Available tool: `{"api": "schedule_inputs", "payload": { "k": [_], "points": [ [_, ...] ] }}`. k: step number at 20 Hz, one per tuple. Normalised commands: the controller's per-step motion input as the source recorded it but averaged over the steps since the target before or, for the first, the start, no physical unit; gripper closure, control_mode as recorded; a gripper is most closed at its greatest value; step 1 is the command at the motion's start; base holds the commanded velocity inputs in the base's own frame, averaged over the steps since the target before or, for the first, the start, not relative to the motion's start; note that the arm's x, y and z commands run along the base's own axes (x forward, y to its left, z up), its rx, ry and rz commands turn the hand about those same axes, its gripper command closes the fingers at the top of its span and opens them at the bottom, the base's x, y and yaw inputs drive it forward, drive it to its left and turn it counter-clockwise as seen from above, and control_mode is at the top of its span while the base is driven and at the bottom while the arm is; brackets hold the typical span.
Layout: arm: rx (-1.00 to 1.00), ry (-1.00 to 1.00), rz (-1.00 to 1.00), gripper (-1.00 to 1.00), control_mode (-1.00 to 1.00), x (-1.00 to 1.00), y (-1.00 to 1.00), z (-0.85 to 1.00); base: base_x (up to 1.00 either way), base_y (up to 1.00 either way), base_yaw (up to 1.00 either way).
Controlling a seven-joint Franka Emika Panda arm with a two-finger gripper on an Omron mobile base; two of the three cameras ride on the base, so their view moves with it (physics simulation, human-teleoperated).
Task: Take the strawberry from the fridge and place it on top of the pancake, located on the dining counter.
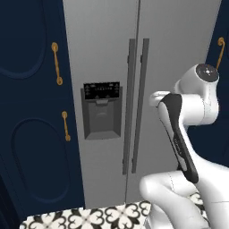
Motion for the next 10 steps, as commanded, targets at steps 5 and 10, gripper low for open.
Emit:
{"api": "schedule_inputs", "payload": {
  "k": [5,10],
  "points": [
    [-0.08,0.0,0.0,-1.0,-1.0,1.0,0.0,-0.14,0.0,0.0,0.0],
    [0.0,-0.02,0.08,-1.0,-1.0,0.83,-0.08,-0.15,0.0,0.0,0.0]
  ]
}}
